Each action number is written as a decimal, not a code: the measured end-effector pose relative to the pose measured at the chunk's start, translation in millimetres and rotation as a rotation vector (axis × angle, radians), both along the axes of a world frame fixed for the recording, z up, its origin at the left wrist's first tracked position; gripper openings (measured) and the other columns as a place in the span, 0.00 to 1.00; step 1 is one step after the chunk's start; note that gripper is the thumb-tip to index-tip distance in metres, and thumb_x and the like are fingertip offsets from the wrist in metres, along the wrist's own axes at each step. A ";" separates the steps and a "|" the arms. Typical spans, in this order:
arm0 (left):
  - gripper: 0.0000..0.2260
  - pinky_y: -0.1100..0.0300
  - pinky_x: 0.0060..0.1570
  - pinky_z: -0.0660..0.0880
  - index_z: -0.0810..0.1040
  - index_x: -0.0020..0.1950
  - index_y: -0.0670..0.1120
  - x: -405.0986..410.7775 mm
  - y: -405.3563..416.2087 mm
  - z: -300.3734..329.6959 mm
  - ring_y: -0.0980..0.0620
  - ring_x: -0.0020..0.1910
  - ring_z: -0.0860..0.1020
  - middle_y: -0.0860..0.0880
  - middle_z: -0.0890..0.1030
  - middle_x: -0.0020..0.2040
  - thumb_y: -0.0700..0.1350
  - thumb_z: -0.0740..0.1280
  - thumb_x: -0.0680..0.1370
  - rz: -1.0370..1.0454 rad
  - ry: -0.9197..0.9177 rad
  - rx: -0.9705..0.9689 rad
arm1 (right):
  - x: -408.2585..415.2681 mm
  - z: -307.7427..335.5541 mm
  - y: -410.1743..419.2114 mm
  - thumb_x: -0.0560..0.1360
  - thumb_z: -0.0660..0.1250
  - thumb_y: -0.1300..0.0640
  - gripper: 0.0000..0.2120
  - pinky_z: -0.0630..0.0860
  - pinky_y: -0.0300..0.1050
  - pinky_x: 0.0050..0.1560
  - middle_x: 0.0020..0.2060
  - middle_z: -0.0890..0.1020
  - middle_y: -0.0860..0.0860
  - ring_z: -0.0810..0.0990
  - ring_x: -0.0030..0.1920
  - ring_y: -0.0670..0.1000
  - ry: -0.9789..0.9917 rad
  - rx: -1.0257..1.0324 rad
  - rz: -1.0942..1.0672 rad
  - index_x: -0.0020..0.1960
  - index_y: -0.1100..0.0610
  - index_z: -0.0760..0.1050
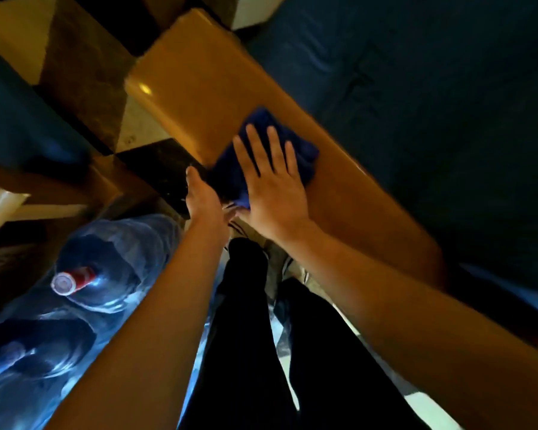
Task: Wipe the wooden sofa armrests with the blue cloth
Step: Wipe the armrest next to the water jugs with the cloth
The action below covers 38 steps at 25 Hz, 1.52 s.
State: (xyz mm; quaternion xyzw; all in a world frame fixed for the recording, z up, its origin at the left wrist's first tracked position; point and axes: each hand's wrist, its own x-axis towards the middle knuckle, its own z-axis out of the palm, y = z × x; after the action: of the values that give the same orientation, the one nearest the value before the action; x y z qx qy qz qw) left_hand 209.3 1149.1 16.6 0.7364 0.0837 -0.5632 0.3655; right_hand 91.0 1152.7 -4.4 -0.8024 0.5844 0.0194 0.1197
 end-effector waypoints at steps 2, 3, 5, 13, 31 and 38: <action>0.29 0.46 0.51 0.81 0.75 0.72 0.48 -44.7 37.1 0.8 0.41 0.56 0.82 0.43 0.82 0.63 0.66 0.53 0.82 -0.092 0.051 0.028 | -56.6 -0.5 84.4 0.72 0.73 0.48 0.49 0.48 0.63 0.81 0.84 0.52 0.56 0.48 0.83 0.63 -0.014 -0.048 -0.096 0.84 0.54 0.48; 0.29 0.48 0.49 0.80 0.76 0.70 0.47 -70.4 59.1 3.6 0.42 0.55 0.82 0.43 0.82 0.63 0.66 0.53 0.82 -0.144 0.067 0.063 | -83.0 0.2 125.4 0.75 0.70 0.54 0.45 0.47 0.62 0.81 0.84 0.51 0.56 0.48 0.83 0.63 -0.007 -0.043 -0.153 0.84 0.53 0.48; 0.26 0.51 0.45 0.77 0.77 0.64 0.48 -118.4 104.4 12.1 0.44 0.51 0.82 0.44 0.83 0.59 0.65 0.52 0.83 -0.201 0.111 0.129 | -130.2 0.2 200.5 0.77 0.67 0.58 0.42 0.47 0.61 0.82 0.83 0.51 0.55 0.49 0.83 0.63 0.009 -0.041 -0.231 0.84 0.53 0.48; 0.17 0.41 0.66 0.72 0.74 0.58 0.40 -209.6 219.2 23.5 0.36 0.58 0.78 0.36 0.79 0.57 0.52 0.53 0.85 -0.419 0.388 0.438 | -260.0 20.6 369.2 0.69 0.61 0.67 0.39 0.73 0.56 0.62 0.75 0.71 0.58 0.75 0.68 0.62 0.129 0.031 -0.310 0.80 0.55 0.59; 0.14 0.57 0.35 0.65 0.63 0.28 0.48 -64.8 34.2 12.7 0.47 0.28 0.66 0.49 0.70 0.26 0.40 0.58 0.74 0.062 0.147 -0.053 | -77.2 -1.5 77.0 0.63 0.72 0.32 0.56 0.44 0.68 0.79 0.83 0.54 0.57 0.49 0.82 0.68 -0.005 -0.030 -0.098 0.83 0.52 0.53; 0.05 0.47 0.55 0.76 0.72 0.42 0.44 54.1 -47.0 14.0 0.44 0.42 0.77 0.44 0.78 0.41 0.44 0.61 0.75 0.038 0.266 -0.124 | 36.9 1.1 -103.7 0.62 0.54 0.16 0.60 0.44 0.71 0.78 0.83 0.52 0.57 0.47 0.81 0.68 0.026 0.022 -0.106 0.83 0.52 0.52</action>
State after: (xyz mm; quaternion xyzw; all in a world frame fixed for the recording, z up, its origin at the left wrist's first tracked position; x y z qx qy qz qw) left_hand 263.4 1102.1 30.6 0.6298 0.1103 -0.6528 0.4063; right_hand 127.9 1049.0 -3.3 -0.7687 0.6272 0.0300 0.1217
